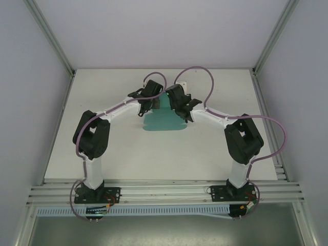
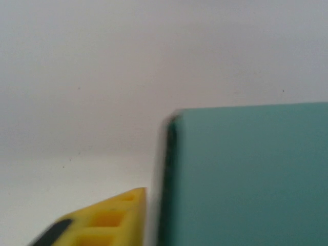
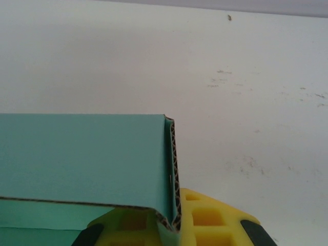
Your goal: Assemble paper box
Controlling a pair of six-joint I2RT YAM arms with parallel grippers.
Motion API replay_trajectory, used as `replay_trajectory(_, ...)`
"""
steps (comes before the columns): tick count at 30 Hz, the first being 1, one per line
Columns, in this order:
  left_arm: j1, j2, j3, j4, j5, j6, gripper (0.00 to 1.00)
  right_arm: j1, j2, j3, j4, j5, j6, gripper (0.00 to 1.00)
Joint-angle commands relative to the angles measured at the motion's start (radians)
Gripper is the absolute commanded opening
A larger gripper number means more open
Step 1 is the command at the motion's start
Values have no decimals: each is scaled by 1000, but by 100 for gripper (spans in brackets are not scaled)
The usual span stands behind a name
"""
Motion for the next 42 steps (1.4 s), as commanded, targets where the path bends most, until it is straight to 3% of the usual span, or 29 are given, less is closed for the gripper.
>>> replay_trajectory(1,48,-101,-100,51,173,99,46,-30,-28,-9,29,22,-20,0)
replay_trajectory(6,48,-207,-152,122,335,118,68,-33,-6,-7,28,-103,-77,0)
replay_trajectory(8,48,-248,-167,131,385,117,93,-41,2,-7,24,-175,-113,0)
replay_trajectory(10,48,-277,-177,134,417,111,99,-53,6,-11,20,-249,-155,0)
replay_trajectory(16,68,-308,-199,92,408,83,98,-93,-15,-3,-40,-298,-200,0)
replay_trajectory(24,109,-298,-317,178,560,49,96,-105,-31,-45,18,-328,-124,0)
replay_trajectory(29,149,-186,-294,220,568,-13,77,-83,-16,-75,52,-300,-96,0)
replay_trajectory(34,151,-131,-276,229,563,-1,47,-77,-17,-89,65,-255,-80,0)
replay_trajectory(39,153,-97,-277,237,589,8,42,-78,-11,-100,79,-253,-76,0)
replay_trajectory(42,154,-124,-301,268,640,17,49,-76,-4,-100,76,-224,-69,0)
